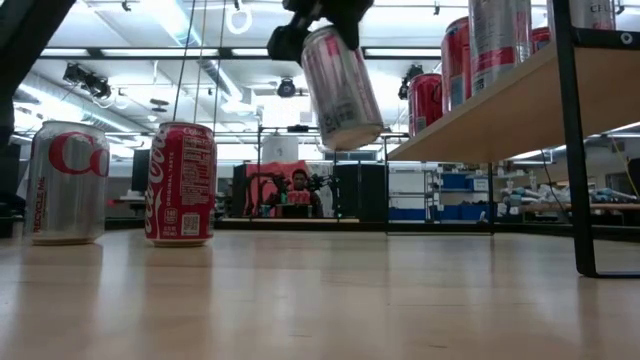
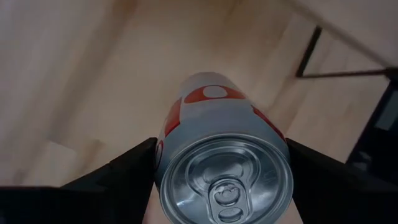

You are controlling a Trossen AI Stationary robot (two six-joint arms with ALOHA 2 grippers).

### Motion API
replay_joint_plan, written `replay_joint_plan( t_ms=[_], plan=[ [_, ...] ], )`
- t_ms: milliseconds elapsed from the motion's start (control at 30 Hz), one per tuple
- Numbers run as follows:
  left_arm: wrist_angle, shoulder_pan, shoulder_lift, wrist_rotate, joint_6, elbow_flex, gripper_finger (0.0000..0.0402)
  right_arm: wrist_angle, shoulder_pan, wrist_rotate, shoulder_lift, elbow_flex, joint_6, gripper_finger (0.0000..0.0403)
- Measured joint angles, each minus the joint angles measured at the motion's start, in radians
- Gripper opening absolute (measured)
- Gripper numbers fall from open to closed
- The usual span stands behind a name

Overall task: Place canned beverage on shelf
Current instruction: Put the top red silver soda can on the shelf

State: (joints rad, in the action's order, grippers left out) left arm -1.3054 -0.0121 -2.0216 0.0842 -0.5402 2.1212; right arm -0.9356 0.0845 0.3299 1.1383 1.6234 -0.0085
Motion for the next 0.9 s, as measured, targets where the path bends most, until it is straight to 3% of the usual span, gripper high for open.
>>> replay_joint_plan(
  t_ms=[367,900],
  plan=[
    [0.001,-0.168,-0.109,0.016,-0.144,-0.001,0.0309,-0.038,0.0,-0.171,0.015,0.0,-0.044,0.0236],
    [-0.011,-0.234,-0.213,-0.001,-0.147,-0.001,0.0317,-0.03,0.044,-0.172,0.027,0.0,-0.01,0.0236]
  ],
)
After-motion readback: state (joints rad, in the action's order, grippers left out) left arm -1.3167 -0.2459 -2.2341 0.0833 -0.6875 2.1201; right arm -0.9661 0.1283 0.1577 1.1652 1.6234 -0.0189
